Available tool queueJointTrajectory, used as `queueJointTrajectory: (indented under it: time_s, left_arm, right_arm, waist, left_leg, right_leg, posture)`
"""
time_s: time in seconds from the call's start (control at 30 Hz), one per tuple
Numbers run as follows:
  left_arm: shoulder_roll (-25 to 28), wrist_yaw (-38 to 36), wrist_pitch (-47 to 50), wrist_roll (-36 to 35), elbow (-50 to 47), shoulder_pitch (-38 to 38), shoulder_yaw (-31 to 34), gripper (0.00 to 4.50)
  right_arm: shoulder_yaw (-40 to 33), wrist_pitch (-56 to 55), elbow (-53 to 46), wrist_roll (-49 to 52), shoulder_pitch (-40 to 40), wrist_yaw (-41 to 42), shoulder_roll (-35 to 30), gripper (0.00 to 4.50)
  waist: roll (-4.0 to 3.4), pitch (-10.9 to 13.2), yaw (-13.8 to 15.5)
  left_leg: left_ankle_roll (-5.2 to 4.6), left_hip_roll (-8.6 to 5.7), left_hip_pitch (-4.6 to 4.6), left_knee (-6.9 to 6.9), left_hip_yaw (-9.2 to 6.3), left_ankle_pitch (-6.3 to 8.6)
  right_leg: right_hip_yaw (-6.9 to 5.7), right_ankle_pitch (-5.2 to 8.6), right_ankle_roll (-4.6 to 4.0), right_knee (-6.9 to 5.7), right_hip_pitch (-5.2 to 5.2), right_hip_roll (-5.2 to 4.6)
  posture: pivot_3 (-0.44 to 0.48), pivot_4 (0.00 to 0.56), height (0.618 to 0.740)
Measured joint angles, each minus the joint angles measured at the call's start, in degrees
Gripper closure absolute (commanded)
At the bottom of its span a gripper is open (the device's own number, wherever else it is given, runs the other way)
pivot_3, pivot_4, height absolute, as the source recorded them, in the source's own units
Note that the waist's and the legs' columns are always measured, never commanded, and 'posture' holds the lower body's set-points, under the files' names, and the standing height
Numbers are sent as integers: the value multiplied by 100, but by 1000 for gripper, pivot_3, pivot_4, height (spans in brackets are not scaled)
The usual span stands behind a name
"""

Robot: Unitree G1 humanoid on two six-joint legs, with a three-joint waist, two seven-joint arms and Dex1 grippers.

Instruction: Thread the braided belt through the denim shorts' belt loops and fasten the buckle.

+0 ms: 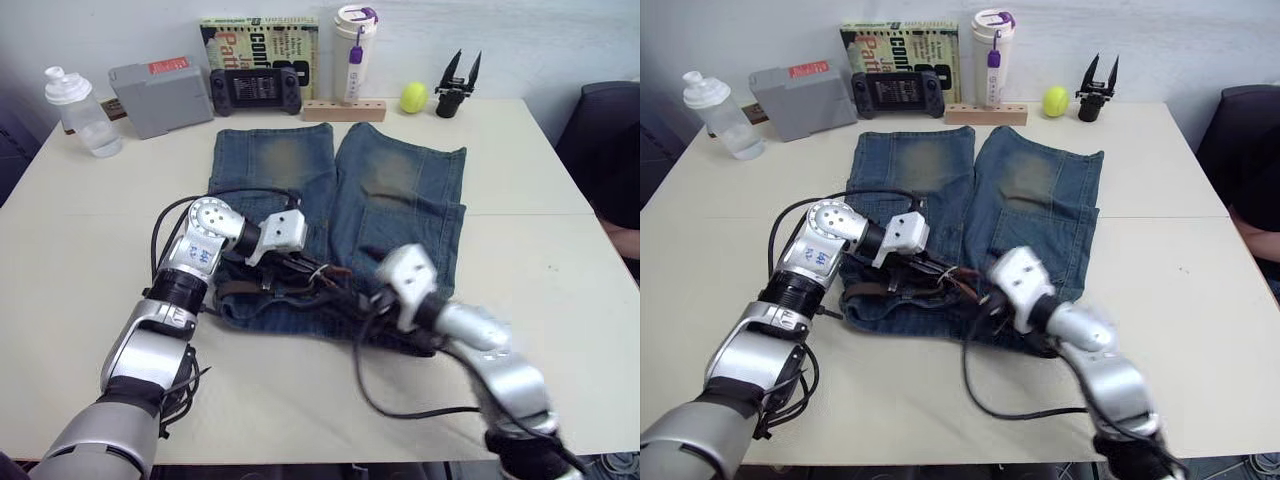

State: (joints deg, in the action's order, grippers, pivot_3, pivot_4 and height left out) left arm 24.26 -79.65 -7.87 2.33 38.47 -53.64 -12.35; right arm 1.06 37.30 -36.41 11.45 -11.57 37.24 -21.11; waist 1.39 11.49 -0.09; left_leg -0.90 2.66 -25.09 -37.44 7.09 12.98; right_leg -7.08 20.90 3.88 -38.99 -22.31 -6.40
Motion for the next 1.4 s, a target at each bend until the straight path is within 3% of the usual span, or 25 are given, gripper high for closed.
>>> queueJointTrajectory:
  time_s: [0.1, 0.17, 0.23, 0.63, 0.8, 0.9, 0.97, 1.03, 1.07, 1.1, 1.17, 1.2, 1.3, 1.37, 1.4]
  left_arm:
    - [67, -7, -34, -2, -42, 2, -47, 4500]
    - [53, -10, 52, -52, -50, 3, -42, 4500]
    - [33, -21, 158, -102, -45, 4, -34, 4500]
    - [66, -40, 211, -172, -198, 27, -54, 4500]
    - [97, -26, 179, -172, -314, 51, -54, 4500]
    - [122, 8, 156, -183, -448, 74, -48, 4500]
    - [149, 77, 157, -213, -576, 137, -1, 4500]
    - [174, 139, 173, -214, -612, 157, 18, 4500]
    - [191, 190, 183, -224, -628, 164, 50, 3636]
    - [194, 202, 185, -228, -630, 165, 56, 3567]
    - [208, 282, 315, -362, -650, 179, 174, 2749]
    - [286, 252, 602, -549, -727, 179, 295, 2087]
    - [620, 113, 1116, -848, -957, 182, 559, 1161]
    - [1212, -4, 1899, -1235, -1414, 502, 931, 325]
    - [1386, 1, 2106, -1316, -1503, 618, 1073, 325]
  right_arm:
    - [-241, 188, -204, 174, -25, 48, -445, 51]
    - [-102, 99, -55, -33, -246, 131, -1022, 51]
    - [25, 1, 99, -136, -448, 191, -1209, 51]
    - [1089, -635, 1463, -407, -976, 92, -767, 51]
    - [1239, -841, 1701, -424, -980, 119, -618, 2144]
    - [1284, -977, 1868, -427, -1029, 139, -507, 3116]
    - [1389, -1098, 1942, -431, -1044, 202, -483, 4230]
    - [1422, -1156, 1991, -435, -1059, 227, -472, 4443]
    - [1428, -1244, 2048, -454, -1084, 243, -454, 4500]
    - [1429, -1255, 2063, -457, -1096, 245, -451, 4500]
    - [1451, -1336, 2169, -485, -1218, 274, -433, 4500]
    - [1478, -1394, 2243, -500, -1301, 319, -423, 4500]
    - [1519, -1556, 2361, -587, -1343, 418, -512, 4500]
    - [1509, -1971, 2355, -689, -1346, 668, -867, 4500]
    - [1441, -2073, 2340, -699, -1326, 738, -982, 4500]
  waist:
    - [1, -7, -21]
    - [1, -7, -20]
    - [1, -8, -15]
    - [2, -8, -9]
    - [2, -8, -10]
    - [2, -8, -11]
    - [2, -8, -13]
    - [2, -8, -15]
    - [2, -8, -13]
    - [2, -8, -12]
    - [2, -8, -15]
    - [2, -8, -25]
    - [2, -8, -33]
    - [2, -7, -67]
    - [2, -7, -68]
  left_leg:
    - [-1, 3, 7, 5, 6, 1]
    - [-1, 1, 6, 6, 14, 1]
    - [-1, 2, 5, 6, 14, 1]
    - [-1, 0, 1, 0, 16, 0]
    - [-1, 0, 0, -1, 17, 1]
    - [-1, 0, 0, -1, 17, 1]
    - [-1, 1, 0, 0, 16, 1]
    - [-1, 2, 0, -1, 16, 1]
    - [-1, 1, 0, -1, 16, 1]
    - [-1, 1, 0, -1, 16, 1]
    - [-1, 2, 0, -4, 16, 1]
    - [-1, 4, 0, -4, 16, 1]
    - [-1, 5, 1, 1, 16, 0]
    - [-1, 4, 1, 4, 18, 1]
    - [-1, 4, 1, 3, 17, 0]
  right_leg:
    - [10, 1, -1, 0, -2, 0]
    - [15, 1, -1, -7, -9, 1]
    - [17, 1, -2, -6, -11, 2]
    - [19, 2, -3, -8, -12, 1]
    - [20, 1, -2, -9, -13, 1]
    - [20, 2, -3, -10, -13, 1]
    - [21, 2, -3, -9, -13, 0]
    - [22, 1, -2, -9, -13, -2]
    - [21, 2, -3, -10, -13, -1]
    - [21, 1, -2, -11, -13, -1]
    - [22, 2, -3, -12, -14, -2]
    - [22, 2, -3, -12, -14, -2]
    - [23, 2, -3, -12, -15, 0]
    - [29, 2, -3, -11, -17, -3]
    - [27, 2, -3, -11, -17, -4]
  posture:
    - [0, 150, 713]
    - [0, 150, 713]
    - [0, 150, 713]
    - [0, 150, 713]
    - [0, 150, 713]
    - [0, 150, 713]
    - [0, 150, 713]
    - [0, 150, 713]
    - [0, 150, 713]
    - [0, 150, 713]
    - [0, 150, 713]
    - [0, 150, 713]
    - [0, 150, 713]
    - [0, 150, 713]
    - [0, 150, 713]
